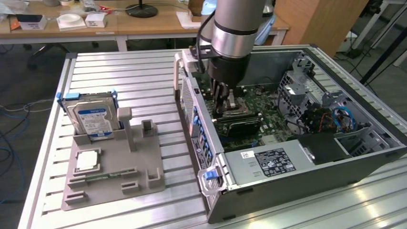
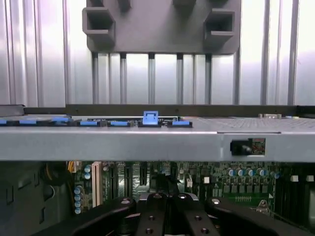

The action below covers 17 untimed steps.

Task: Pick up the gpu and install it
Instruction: 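Press down on the gpu until it lock into place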

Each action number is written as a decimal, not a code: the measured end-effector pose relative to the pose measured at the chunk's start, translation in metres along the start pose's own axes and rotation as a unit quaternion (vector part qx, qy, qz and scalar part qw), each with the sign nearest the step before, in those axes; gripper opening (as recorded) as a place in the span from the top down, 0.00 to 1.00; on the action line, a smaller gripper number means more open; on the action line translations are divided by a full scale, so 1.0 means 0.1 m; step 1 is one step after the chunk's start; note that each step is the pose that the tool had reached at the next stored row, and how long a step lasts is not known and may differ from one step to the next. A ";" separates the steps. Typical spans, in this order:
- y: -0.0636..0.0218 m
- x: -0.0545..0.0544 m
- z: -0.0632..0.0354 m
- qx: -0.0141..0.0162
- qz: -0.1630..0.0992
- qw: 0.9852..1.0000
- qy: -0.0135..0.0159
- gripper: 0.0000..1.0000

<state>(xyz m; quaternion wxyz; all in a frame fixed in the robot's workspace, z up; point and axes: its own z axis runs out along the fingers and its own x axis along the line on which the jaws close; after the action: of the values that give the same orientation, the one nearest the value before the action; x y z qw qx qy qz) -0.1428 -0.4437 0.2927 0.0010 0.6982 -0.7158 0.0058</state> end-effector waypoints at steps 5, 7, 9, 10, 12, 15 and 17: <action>0.096 0.00 -0.013 0.000 0.000 1.000 0.000 0.89; 0.136 0.00 -0.013 -0.001 0.000 1.000 -0.001 0.89; 0.153 0.00 -0.013 -0.001 0.000 1.000 -0.002 0.89; 0.158 0.00 -0.013 -0.001 0.000 1.000 -0.002 0.89; 0.162 0.00 -0.012 -0.001 0.000 1.000 -0.003 0.89; 0.162 0.02 -0.013 -0.001 0.000 1.000 -0.002 0.89; 0.152 0.02 -0.013 -0.001 0.000 1.000 -0.002 0.89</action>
<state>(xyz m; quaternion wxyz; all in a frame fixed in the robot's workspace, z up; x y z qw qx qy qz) -0.1581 -0.4457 0.2939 0.0000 0.6982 -0.7159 0.0034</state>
